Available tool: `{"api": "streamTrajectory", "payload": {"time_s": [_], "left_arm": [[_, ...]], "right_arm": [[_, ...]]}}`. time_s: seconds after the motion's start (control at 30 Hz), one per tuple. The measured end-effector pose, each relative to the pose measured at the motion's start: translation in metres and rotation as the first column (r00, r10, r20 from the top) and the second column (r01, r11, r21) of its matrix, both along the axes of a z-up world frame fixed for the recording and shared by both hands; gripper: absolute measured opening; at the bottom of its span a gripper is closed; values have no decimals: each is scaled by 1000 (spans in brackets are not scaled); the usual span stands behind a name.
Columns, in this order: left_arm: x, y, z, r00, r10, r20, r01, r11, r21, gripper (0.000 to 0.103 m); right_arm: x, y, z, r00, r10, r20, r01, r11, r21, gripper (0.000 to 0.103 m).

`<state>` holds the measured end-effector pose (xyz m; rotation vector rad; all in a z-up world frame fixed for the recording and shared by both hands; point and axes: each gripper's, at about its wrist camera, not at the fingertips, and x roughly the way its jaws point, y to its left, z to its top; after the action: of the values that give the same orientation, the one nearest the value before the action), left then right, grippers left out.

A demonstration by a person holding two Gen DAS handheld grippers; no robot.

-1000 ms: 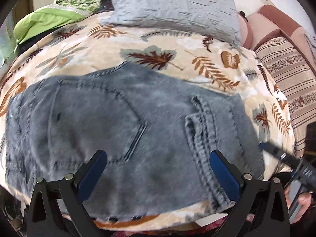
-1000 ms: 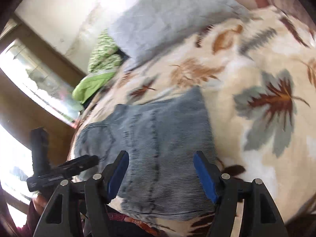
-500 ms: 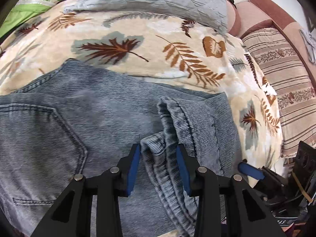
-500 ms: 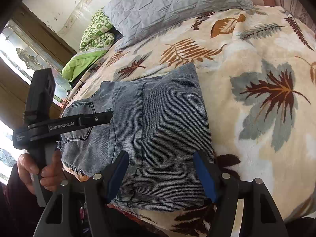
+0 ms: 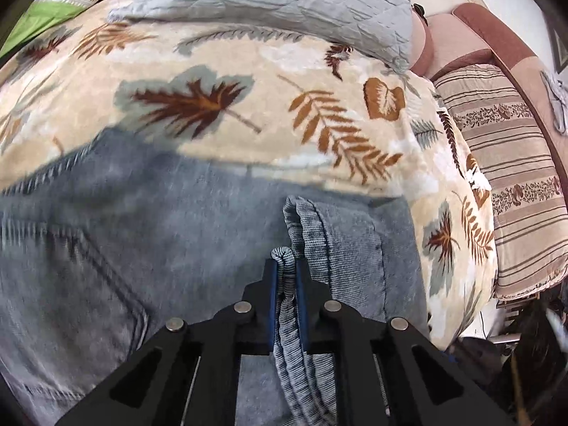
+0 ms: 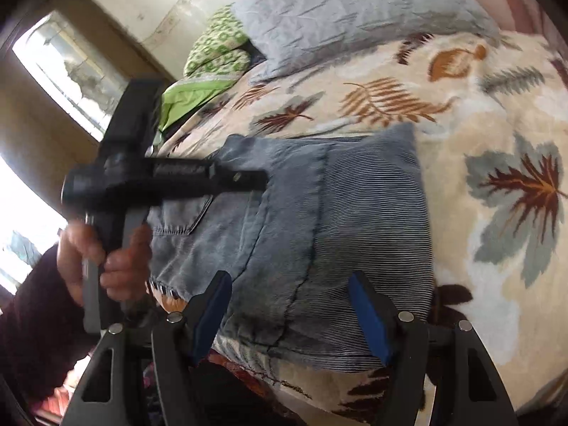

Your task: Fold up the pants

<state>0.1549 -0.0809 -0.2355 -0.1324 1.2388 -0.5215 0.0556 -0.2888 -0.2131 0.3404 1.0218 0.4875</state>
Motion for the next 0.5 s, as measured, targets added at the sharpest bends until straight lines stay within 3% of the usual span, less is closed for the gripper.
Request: {"api": "streamTrajectory", "payload": {"time_s": [0.23,0.4,0.5], "left_arm": [[26,-22,14,998,-27,59,26,999,23,10],[16,-8,-9,1000,9,22,-10,998,62,11],[8,0,-7,999,33,42,-36,995,89,11]], "right_arm": [[-4,16,7,995,23,97,-18,998,-59,71],[9,26,-16,998,58,-23,-59,996,-65,72],[6,35,-16,993,115,-12,-116,991,-70,73]]}}
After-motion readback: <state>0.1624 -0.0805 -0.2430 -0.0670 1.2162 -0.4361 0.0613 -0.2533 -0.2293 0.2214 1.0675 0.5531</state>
